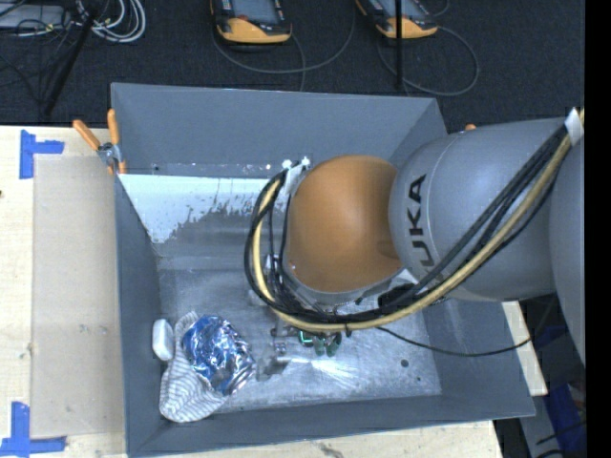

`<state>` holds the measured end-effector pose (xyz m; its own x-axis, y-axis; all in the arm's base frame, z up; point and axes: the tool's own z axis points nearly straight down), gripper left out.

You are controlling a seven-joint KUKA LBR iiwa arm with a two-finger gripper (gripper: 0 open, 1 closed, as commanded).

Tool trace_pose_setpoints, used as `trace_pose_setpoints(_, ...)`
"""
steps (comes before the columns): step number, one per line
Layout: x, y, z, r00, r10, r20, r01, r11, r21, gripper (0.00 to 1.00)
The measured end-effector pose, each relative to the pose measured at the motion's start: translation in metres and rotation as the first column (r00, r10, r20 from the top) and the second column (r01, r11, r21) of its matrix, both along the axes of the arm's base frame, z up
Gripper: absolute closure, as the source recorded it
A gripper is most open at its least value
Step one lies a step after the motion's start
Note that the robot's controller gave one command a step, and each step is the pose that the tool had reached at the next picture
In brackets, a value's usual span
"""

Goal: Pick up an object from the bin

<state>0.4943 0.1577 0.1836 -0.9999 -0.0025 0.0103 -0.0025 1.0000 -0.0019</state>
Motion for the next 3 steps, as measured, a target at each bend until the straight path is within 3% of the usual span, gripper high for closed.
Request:
trace_pose_setpoints(1, 0.002, -0.001, 0.004, 1.0, -0.004, 0.008, 0.004, 1.0, 0.002, 0.0)
trace_pose_setpoints(2, 0.037, 0.058, -0.095, 0.994, 0.111, 0.009, -0.111, 0.994, -0.014, 1.0)
trace_pose_setpoints(3, 0.037, 0.058, -0.095, 0.994, 0.109, 0.009, -0.109, 0.994, -0.014, 1.0)
